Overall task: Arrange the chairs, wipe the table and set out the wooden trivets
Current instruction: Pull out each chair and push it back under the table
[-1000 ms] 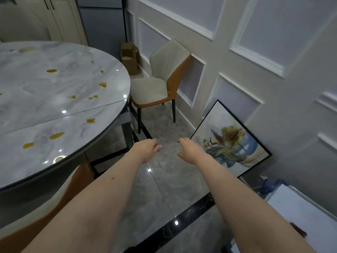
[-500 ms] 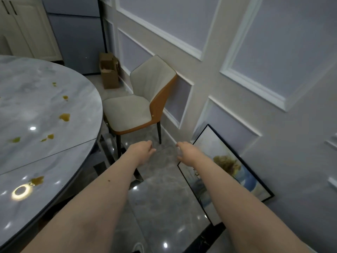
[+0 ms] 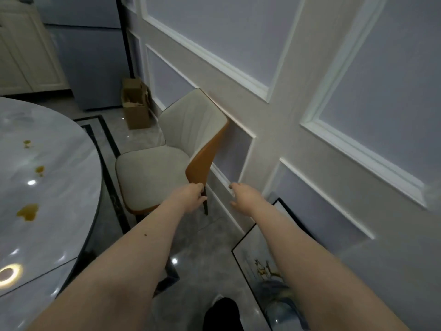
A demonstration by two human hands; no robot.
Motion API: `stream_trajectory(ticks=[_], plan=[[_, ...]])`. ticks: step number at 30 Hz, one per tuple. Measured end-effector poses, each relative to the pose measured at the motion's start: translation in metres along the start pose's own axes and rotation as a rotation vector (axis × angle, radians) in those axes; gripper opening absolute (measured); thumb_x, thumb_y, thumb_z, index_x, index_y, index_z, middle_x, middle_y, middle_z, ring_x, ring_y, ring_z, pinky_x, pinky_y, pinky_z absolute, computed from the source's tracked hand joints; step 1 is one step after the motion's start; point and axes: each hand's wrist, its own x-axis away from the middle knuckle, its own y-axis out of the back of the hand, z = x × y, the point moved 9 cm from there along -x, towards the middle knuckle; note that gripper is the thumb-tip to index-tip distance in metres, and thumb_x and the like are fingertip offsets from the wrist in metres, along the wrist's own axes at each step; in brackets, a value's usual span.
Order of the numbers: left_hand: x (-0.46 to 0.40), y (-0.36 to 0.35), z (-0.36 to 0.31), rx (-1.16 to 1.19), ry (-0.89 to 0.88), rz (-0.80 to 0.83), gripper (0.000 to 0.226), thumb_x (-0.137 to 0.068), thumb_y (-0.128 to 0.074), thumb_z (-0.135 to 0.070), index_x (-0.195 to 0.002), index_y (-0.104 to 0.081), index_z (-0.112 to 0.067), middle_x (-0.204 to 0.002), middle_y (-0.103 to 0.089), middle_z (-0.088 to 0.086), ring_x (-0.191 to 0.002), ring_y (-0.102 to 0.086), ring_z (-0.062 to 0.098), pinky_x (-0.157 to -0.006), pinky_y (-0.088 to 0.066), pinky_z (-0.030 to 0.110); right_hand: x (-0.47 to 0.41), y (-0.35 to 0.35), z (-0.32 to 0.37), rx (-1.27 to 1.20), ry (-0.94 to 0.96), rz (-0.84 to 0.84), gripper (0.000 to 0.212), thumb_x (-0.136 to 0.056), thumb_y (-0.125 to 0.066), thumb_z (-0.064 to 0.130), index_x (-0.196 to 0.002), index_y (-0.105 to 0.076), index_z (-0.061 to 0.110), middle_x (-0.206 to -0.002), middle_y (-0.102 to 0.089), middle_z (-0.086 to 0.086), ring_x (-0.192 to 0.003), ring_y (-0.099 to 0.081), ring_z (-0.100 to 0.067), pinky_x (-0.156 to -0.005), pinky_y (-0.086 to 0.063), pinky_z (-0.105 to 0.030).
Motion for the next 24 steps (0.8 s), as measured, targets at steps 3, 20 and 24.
stream_trajectory(ticks=[3,20,24], plan=[[-0.052,0.021,0.002,-0.002,0.019,-0.033,0.031,-0.098,-0.043,-0.034,-0.117,-0.048,-0.01,-0.118,-0.057,0.01,-0.104,-0.057,0.029,-0.087,-0.047,0.039,-0.055,0.024,-0.016,-0.009,0.034,-0.04,0.048,-0.094,-0.053,0.023,-0.138,-0.038,0.011,-0.134,-0.047,-0.012,-0.117,-0.051,-0.03,-0.093,-0.046,-0.039],[-0.296,0.086,0.036,0.055,0.117,-0.037,0.045,-0.095,-0.051,-0.029,-0.134,-0.038,-0.01,-0.134,-0.047,0.013,-0.12,-0.049,0.03,-0.095,-0.041,0.037,-0.323,0.114,-0.07,-0.035,0.083,-0.153,0.038,-0.095,-0.049,0.026,-0.129,-0.044,0.01,-0.127,-0.05,-0.014,-0.115,-0.05,-0.034,-0.093,-0.04,-0.04],[-0.343,0.079,0.051,0.075,0.148,-0.002,0.059,-0.091,-0.057,-0.03,-0.139,-0.029,-0.01,-0.14,-0.039,0.011,-0.123,-0.047,0.031,-0.099,-0.042,0.042,-0.377,0.124,-0.076,-0.09,0.057,-0.161,0.043,-0.094,-0.049,0.026,-0.133,-0.042,0.008,-0.13,-0.047,-0.014,-0.118,-0.049,-0.034,-0.097,-0.04,-0.04]])
